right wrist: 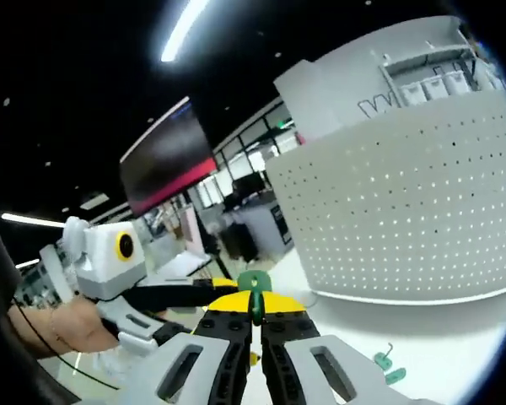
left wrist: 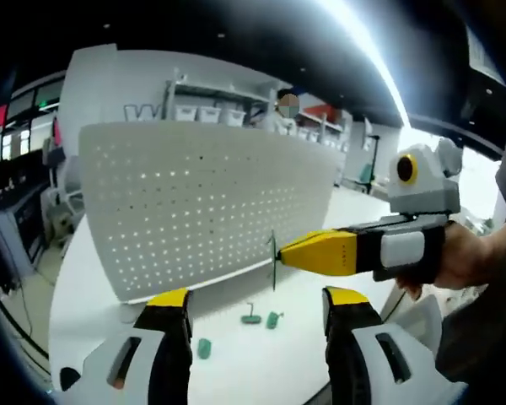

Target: Insert the hook assembly into the mounting plate slot until the hook locks in place.

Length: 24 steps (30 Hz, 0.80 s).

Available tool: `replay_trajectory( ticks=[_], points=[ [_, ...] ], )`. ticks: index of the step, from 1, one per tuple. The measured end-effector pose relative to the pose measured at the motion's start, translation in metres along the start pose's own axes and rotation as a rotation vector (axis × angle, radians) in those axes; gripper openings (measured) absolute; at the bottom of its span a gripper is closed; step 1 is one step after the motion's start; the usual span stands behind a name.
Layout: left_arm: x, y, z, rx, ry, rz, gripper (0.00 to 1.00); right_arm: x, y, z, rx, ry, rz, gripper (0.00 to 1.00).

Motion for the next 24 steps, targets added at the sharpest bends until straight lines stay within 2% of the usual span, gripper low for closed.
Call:
replay_trajectory(
  ticks=[1,3,8,17,19,21,22,24],
  points=[
    [0.001,0.001,0.001,0.002,-0.005,0.000,0.79,-0.002,-0.001,0.003,0.012,0.005,0.010,0.00],
    [0.003,0.002,0.005,0.017,-0.020,-0.011,0.91,-0.006,-0.003,0.008,0.043,-0.044,0.015,0.00],
    [0.005,0.003,0.013,0.056,-0.042,-0.007,0.99,-0.009,-0.006,0.017,0.080,-0.095,0.002,0.00],
    [0.002,0.004,0.020,0.088,-0.045,0.008,1.00,-0.019,-0.009,0.039,0.156,-0.170,0.008,0.00],
    [0.000,0.004,0.019,0.082,-0.046,0.022,1.00,-0.022,-0.008,0.046,0.170,-0.171,0.014,0.00],
    [0.000,0.003,0.015,0.075,-0.053,0.024,1.00,-0.026,-0.006,0.056,0.183,-0.135,0.046,0.00],
    [0.000,0.003,0.013,0.073,-0.059,0.021,1.00,-0.028,-0.005,0.063,0.201,-0.152,0.035,0.00],
    [0.002,0.002,0.008,0.065,-0.069,0.020,1.00,-0.039,-0.004,0.073,0.238,-0.193,0.062,0.00]
  ],
)
Point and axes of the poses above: the point that each gripper's makers call its tool centre point, and the gripper's own axes: y roughly forward along the fingers, z roughly to its right, x roughly out of its underside, the point moved 4 cm from there along -y, roughly backward along the fingers, and after that the axes turned 13 degrees about -x, right-handed, at the moved point
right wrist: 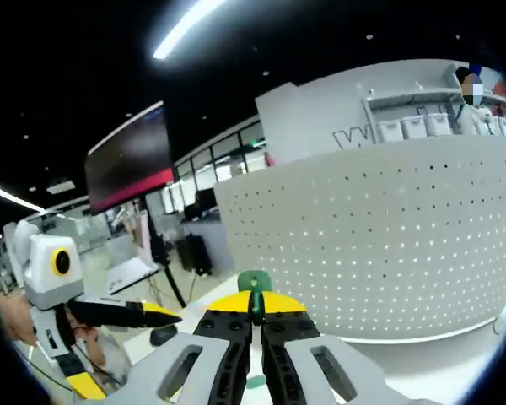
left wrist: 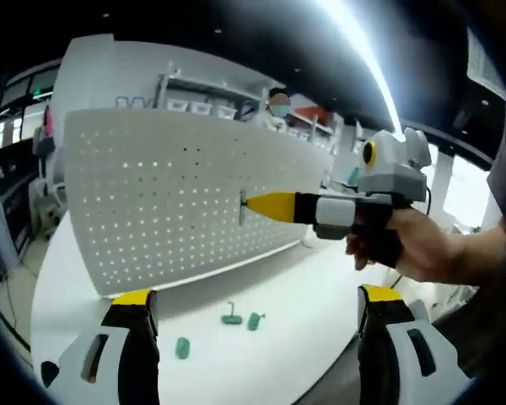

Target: Insert the hook assembly into the mounting plate slot until the hook locks in place.

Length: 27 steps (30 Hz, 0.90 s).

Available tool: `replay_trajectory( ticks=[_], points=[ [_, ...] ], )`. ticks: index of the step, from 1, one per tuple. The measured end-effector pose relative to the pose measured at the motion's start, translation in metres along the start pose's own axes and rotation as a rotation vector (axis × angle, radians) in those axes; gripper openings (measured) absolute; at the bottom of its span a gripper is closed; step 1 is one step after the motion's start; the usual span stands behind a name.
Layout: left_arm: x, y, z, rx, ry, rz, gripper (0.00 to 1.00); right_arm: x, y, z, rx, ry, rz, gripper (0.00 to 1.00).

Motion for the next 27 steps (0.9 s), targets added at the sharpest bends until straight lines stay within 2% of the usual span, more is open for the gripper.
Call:
replay_trajectory(
  ticks=[4,5,6,7,9,12,14,17,21,24,27],
  points=[
    [-0.001,-0.002,-0.009,-0.019,-0.009,-0.001,1.00,-0.016,0.007,0.025,0.073,-0.030,0.053,0.00],
    [-0.001,-0.002,-0.010,-0.022,-0.009,-0.001,1.00,-0.022,0.008,0.030,0.091,-0.063,0.076,0.00],
    [-0.002,-0.002,-0.011,-0.026,-0.007,-0.001,1.00,-0.029,0.009,0.039,0.122,-0.142,0.077,0.00],
    [-0.002,-0.002,-0.012,-0.026,-0.003,-0.003,1.00,-0.034,0.009,0.046,0.148,-0.167,0.079,0.00],
    [-0.003,-0.003,-0.015,-0.031,-0.003,-0.001,1.00,-0.049,0.010,0.063,0.204,-0.187,0.130,0.00],
    [-0.002,-0.003,-0.017,-0.027,-0.039,0.003,1.00,-0.060,0.008,0.086,0.273,-0.178,0.154,0.00],
    [-0.002,-0.003,-0.017,-0.028,-0.044,0.003,1.00,-0.064,0.007,0.094,0.298,-0.195,0.162,0.00],
    [-0.001,-0.002,-0.018,-0.032,-0.039,-0.002,1.00,-0.070,0.005,0.108,0.361,-0.279,0.147,0.00],
    [-0.001,-0.001,-0.020,-0.034,-0.042,-0.005,0.99,-0.076,0.007,0.119,0.393,-0.269,0.169,0.00],
    [-0.002,0.000,-0.021,-0.035,-0.043,-0.007,0.99,-0.075,0.013,0.129,0.407,-0.218,0.187,0.00],
    [-0.002,0.000,-0.023,-0.037,-0.046,-0.007,0.99,-0.075,0.019,0.131,0.423,-0.243,0.179,0.00]
  ],
)
Point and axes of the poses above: the point that each gripper's makers call its tool centre point, and the gripper's own axes: y roughly forward along the fingers, z roughly to its right, x roughly out of its underside, the point moved 4 cm from there along -y, roughly backward along the fingers, and after that the axes turned 13 degrees about -x, right-handed, at the moved point
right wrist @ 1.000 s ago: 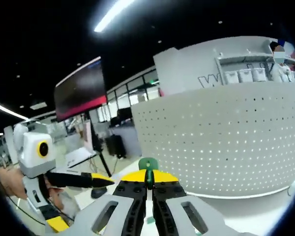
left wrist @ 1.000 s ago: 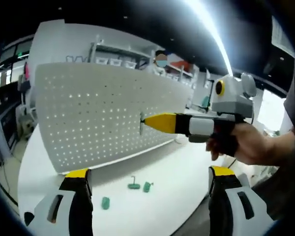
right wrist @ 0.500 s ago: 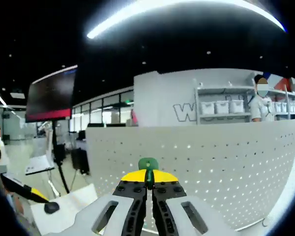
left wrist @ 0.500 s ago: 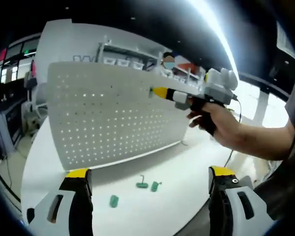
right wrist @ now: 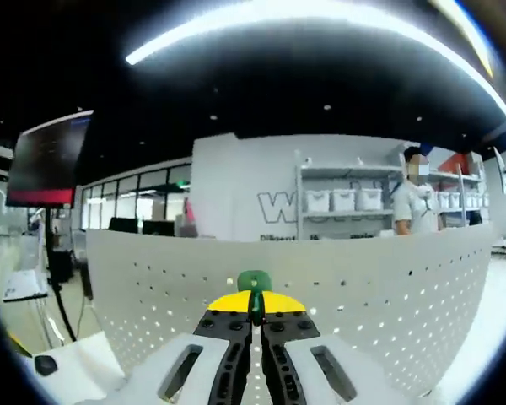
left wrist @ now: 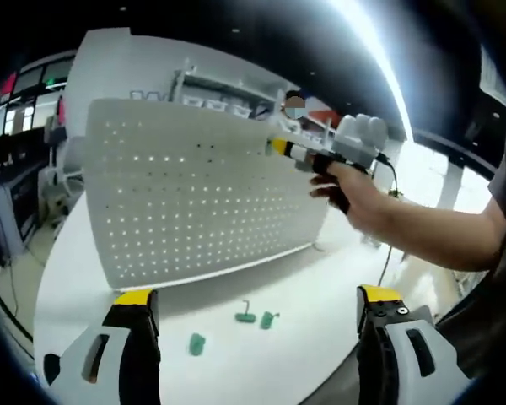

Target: Insert the hook assembly into the mounting plate slot until the hook locks in place.

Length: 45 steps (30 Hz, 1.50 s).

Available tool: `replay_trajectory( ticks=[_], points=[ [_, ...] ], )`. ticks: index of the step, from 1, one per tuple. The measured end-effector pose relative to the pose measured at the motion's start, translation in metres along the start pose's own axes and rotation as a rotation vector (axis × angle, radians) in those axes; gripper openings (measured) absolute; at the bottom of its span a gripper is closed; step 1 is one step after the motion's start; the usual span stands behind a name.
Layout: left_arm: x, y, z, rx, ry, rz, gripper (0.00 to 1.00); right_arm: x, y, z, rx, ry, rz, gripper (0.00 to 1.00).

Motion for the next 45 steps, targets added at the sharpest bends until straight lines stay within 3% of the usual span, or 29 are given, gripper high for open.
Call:
replay_trajectory(
  ticks=[5,7,23,26,30,35,38,43,45],
  points=[
    [0.002,0.001,-0.003,-0.005,-0.003,-0.008,0.99,0.001,0.006,-0.002,0.024,-0.015,0.005,0.00],
    [0.002,0.002,-0.003,-0.005,-0.005,-0.009,0.98,0.006,0.008,0.000,0.041,0.048,0.003,0.00],
    [0.013,0.003,-0.016,-0.024,-0.052,-0.027,0.96,0.012,0.014,0.001,0.094,-0.020,-0.013,0.00],
    [0.014,0.003,-0.016,-0.023,-0.052,-0.030,0.96,0.014,0.015,0.001,0.087,-0.030,-0.049,0.01],
    [0.012,0.004,-0.014,-0.018,-0.057,-0.024,0.96,0.023,0.018,0.001,0.065,0.020,-0.102,0.03],
    [0.011,0.004,-0.012,-0.016,-0.042,-0.025,0.96,0.015,0.014,-0.002,0.056,0.042,-0.084,0.14],
    [0.011,0.003,-0.011,-0.021,-0.039,-0.026,0.96,0.013,0.012,-0.006,-0.001,0.108,-0.087,0.17],
    [0.015,0.003,-0.007,-0.031,-0.001,-0.040,0.95,0.002,-0.006,0.001,-0.015,0.087,-0.080,0.25],
    [0.016,0.004,-0.004,-0.025,-0.004,-0.043,0.96,-0.005,-0.010,-0.002,-0.082,0.130,-0.042,0.29]
  ],
)
Point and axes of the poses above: the point that each gripper's makers call its tool centre point, and the gripper's own axes: y roughly forward along the fingers, z roughly to its right, x roughly out of its underside, the point moved 4 cm from there along -y, roughly backward along the fingers, and after that the axes turned 13 degrees about -x, right-handed, at the moved point
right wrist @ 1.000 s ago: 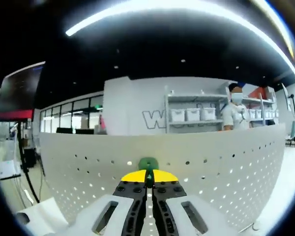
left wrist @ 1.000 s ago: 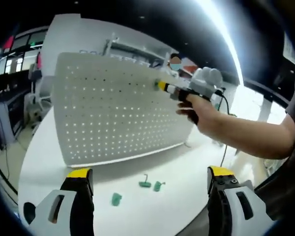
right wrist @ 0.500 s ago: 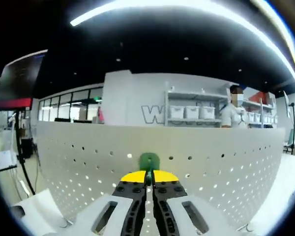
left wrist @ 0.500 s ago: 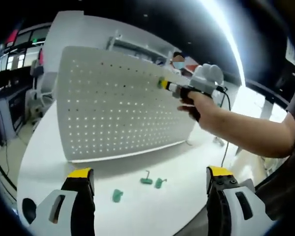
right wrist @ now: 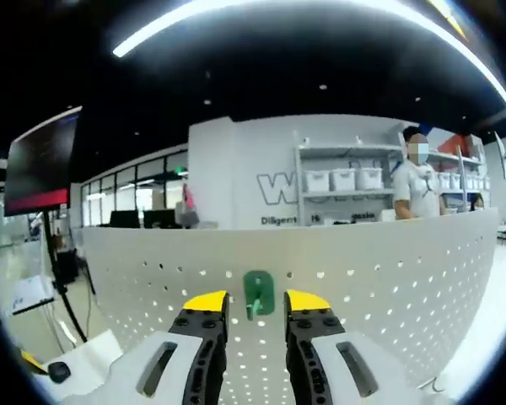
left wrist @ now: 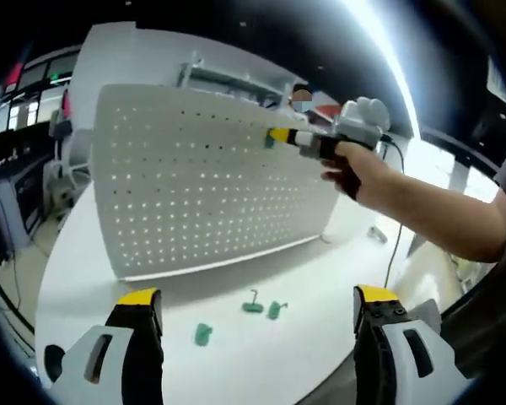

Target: Insert the hook assembly into the mounting plate slot until the hook locks in place.

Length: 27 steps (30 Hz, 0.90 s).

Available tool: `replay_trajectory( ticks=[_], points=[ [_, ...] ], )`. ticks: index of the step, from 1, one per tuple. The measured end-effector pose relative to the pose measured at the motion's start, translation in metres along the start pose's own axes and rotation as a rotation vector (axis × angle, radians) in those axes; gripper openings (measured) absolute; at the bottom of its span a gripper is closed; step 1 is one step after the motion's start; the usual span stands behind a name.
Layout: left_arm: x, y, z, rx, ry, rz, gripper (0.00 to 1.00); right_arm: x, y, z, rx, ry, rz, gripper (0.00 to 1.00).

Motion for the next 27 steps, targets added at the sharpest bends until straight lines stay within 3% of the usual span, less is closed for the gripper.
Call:
replay_trajectory(
  ticks=[3,8,10,11,18,27],
  points=[
    [0.000,0.000,0.006,0.015,0.000,-0.003,0.96,0.000,-0.013,0.003,0.004,0.019,-0.015,0.34],
    [0.005,-0.003,0.010,0.026,0.022,-0.014,0.95,0.005,-0.033,0.006,-0.020,0.012,-0.052,0.34],
    [0.010,-0.004,0.011,0.024,0.060,-0.038,0.96,0.016,-0.038,0.010,-0.028,0.000,-0.073,0.33],
    [0.012,-0.004,0.012,0.022,0.071,-0.047,0.96,0.030,-0.043,0.011,-0.040,0.022,-0.128,0.34],
    [0.018,-0.006,0.014,0.028,0.062,-0.070,0.96,0.078,-0.075,0.003,-0.088,0.025,-0.278,0.37],
    [0.032,-0.010,0.013,0.020,0.056,-0.112,0.96,0.123,-0.113,-0.011,-0.151,0.039,-0.393,0.37]
  ],
)
Point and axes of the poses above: the point that each gripper's makers call its tool centre point, and the gripper's own axes: y roughly forward along the fingers, z roughly to its right, x roughly out of its underside, the point moved 4 cm from there along -y, roughly backward along the fingers, and after that the axes turned 13 degrees about -x, right-handed, at the moved point
